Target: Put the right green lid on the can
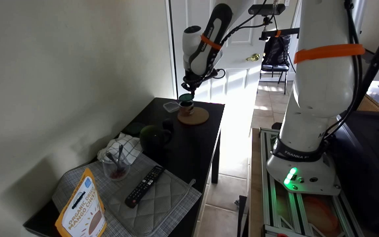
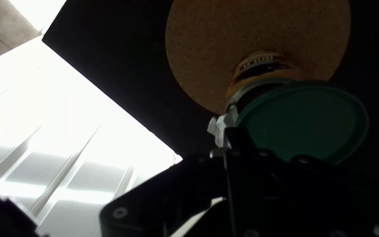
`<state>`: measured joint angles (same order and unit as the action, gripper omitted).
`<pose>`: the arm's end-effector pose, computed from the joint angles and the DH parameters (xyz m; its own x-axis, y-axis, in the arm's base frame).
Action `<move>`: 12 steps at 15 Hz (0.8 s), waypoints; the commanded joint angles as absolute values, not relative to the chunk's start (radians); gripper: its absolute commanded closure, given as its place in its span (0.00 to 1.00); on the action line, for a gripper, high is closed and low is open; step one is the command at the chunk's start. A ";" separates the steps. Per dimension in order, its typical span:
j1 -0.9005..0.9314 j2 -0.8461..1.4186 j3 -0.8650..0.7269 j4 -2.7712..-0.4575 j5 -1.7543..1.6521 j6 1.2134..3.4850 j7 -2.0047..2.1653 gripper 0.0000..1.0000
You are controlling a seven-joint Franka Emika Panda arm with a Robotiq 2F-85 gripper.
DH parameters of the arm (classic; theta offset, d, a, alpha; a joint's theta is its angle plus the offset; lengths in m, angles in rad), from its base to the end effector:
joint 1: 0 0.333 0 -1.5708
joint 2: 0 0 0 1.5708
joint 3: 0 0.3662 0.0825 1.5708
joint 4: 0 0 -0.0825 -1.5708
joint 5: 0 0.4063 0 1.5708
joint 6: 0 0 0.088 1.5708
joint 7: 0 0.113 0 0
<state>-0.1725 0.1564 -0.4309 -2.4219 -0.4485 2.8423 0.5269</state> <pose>0.4539 -0.2856 0.2998 0.7390 -0.5944 0.3172 -0.6590 -0.7357 0.1565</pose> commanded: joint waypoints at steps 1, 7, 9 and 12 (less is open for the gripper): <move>-0.123 0.199 -0.467 -2.408 -0.528 2.838 0.658 1.00; -0.075 0.273 -0.507 -2.367 -0.537 2.857 0.731 1.00; -0.053 0.293 -0.529 -2.347 -0.539 2.857 0.754 1.00; -0.024 0.322 -0.561 -2.319 -0.538 2.859 0.786 1.00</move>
<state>-0.0640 0.2788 -0.5168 -2.3485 -0.5058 2.8396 0.7057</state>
